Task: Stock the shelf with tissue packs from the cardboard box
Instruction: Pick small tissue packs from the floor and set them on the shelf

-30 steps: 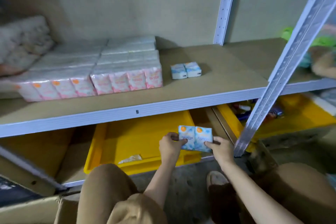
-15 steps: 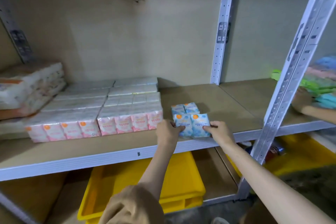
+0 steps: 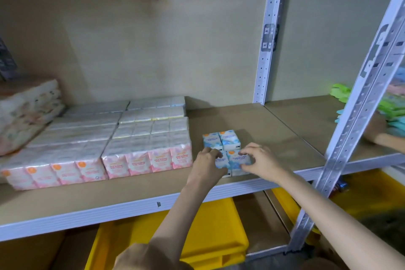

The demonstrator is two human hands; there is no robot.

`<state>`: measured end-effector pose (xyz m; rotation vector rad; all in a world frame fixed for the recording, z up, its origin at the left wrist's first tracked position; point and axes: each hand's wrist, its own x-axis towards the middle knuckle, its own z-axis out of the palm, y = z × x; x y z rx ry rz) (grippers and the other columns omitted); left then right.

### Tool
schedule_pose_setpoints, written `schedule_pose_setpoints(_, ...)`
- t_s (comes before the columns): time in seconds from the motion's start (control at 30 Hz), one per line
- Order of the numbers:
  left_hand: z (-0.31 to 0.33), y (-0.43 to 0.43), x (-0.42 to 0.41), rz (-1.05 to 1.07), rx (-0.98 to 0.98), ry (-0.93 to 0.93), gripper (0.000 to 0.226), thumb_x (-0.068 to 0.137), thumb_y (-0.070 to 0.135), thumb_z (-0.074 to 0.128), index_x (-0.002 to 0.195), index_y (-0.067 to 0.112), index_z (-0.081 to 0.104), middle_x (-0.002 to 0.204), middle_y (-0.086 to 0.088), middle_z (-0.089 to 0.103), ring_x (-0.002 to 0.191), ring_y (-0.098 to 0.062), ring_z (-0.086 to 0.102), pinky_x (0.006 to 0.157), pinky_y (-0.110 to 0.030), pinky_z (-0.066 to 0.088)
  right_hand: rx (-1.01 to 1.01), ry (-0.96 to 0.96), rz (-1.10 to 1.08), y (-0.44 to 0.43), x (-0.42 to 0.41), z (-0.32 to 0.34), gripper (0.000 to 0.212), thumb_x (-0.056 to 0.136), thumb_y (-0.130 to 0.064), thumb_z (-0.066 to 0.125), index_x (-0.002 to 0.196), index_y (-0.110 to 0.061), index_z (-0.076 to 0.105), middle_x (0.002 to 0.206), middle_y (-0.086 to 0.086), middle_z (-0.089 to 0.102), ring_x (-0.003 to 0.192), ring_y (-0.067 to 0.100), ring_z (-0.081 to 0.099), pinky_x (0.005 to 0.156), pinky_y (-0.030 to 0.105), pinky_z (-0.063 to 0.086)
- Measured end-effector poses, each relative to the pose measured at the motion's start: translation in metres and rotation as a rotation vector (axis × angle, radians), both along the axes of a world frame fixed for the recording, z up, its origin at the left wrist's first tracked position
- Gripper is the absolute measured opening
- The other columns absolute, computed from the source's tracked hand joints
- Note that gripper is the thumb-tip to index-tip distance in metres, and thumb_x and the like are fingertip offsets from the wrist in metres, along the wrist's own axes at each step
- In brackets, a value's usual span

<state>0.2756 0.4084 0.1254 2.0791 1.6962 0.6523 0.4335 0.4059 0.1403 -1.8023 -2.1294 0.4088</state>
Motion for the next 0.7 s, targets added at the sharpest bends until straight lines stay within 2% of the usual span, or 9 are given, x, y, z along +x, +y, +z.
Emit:
schedule_pose_setpoints(0.1,-0.001,0.0,0.0,-0.088,-0.02,0.12,0.047,0.082,0.013,0.064,0.126,0.006,0.052,0.131,-0.011,0.049,0.121,-0.025,0.046,0.099,-0.033,0.044,-0.1,-0.149,0.097,0.003,0.002,-0.005,0.048,0.086,-0.016,0.059,0.131,-0.006,0.048,0.134,0.005,0.044,0.124,0.019,0.042,0.099,0.026,0.037)
schedule_pose_setpoints(0.17,-0.003,0.002,0.001,-0.097,-0.021,0.164,0.045,0.085,0.009,0.061,0.129,0.006,0.05,0.133,-0.011,0.048,0.123,-0.025,0.045,0.101,-0.033,0.043,-0.102,-0.192,0.103,0.006,0.002,-0.009,0.046,0.088,-0.015,0.056,0.132,-0.006,0.047,0.136,0.005,0.042,0.124,0.02,0.042,0.099,0.031,0.041)
schedule_pose_setpoints(0.5,-0.008,0.014,0.005,-0.072,0.018,0.199,0.045,0.087,0.008,0.058,0.131,0.009,0.049,0.135,-0.01,0.047,0.127,-0.023,0.043,0.101,-0.033,0.043,-0.023,-0.158,0.075,0.026,0.005,-0.021,0.038,0.089,-0.01,0.054,0.126,-0.007,0.054,0.134,0.006,0.046,0.117,0.023,0.05,0.096,0.037,0.046)
schedule_pose_setpoints(0.7,-0.009,0.017,0.004,-0.076,0.021,0.203,0.045,0.088,0.007,0.057,0.132,0.009,0.048,0.137,-0.009,0.047,0.128,-0.023,0.042,0.103,-0.032,0.042,-0.012,-0.153,0.085,0.028,0.004,-0.022,0.038,0.089,-0.009,0.054,0.127,-0.007,0.053,0.134,0.005,0.046,0.119,0.023,0.049,0.097,0.033,0.044)
